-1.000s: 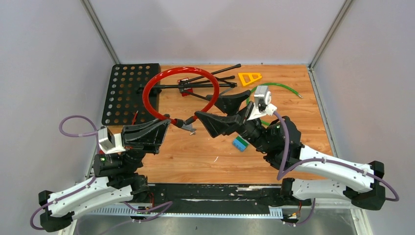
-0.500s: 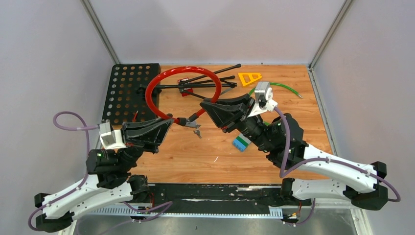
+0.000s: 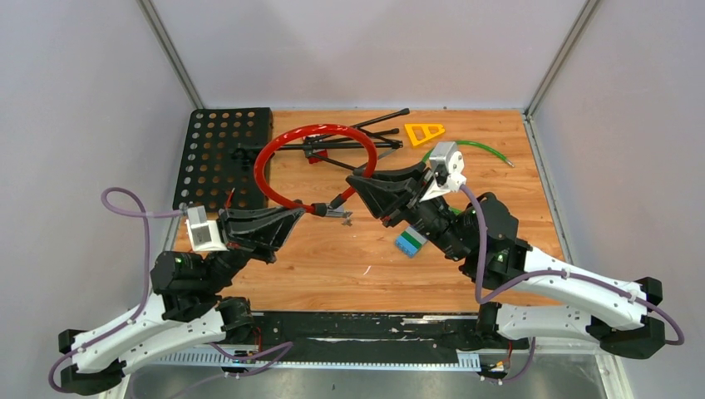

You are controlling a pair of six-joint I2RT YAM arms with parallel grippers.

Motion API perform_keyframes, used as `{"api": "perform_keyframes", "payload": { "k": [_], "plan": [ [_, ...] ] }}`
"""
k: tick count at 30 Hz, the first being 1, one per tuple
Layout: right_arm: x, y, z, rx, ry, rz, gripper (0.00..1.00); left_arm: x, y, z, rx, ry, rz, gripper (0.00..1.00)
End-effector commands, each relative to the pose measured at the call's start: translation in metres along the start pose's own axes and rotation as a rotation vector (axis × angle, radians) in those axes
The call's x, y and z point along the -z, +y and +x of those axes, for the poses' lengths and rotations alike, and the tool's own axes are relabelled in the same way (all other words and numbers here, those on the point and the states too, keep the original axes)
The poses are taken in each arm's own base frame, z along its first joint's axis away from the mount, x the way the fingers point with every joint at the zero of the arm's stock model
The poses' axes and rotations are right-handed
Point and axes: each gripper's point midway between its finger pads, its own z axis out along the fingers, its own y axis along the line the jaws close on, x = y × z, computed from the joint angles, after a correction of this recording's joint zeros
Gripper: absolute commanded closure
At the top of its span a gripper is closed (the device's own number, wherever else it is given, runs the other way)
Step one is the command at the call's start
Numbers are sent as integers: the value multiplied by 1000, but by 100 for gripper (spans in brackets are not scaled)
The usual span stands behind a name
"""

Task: Lock with the key
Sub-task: Lock the lock.

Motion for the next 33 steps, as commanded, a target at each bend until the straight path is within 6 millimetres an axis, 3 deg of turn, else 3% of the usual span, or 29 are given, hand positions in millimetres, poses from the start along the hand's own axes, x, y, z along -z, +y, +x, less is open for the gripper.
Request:
{"api": "perform_keyframes", "payload": {
  "k": [1, 5, 9, 16, 33],
  "plan": [
    [2, -14, -60, -16, -156, 73, 100, -4, -8, -30, -7, -118, 34, 89],
    [-5, -10, -46, -32, -125, 61, 100, -11, -15, -36, -3, -158, 71, 64],
    [-8, -7, -38, -41, -102, 46, 100, -17, -17, -37, -5, -165, 81, 46],
    [-7, -4, -39, -60, -103, 31, 100, -19, -15, -28, -7, -135, 71, 44],
    [-1, 7, -54, -93, -132, -27, 100, -19, 2, 19, 29, -40, -3, 45]
  ]
}}
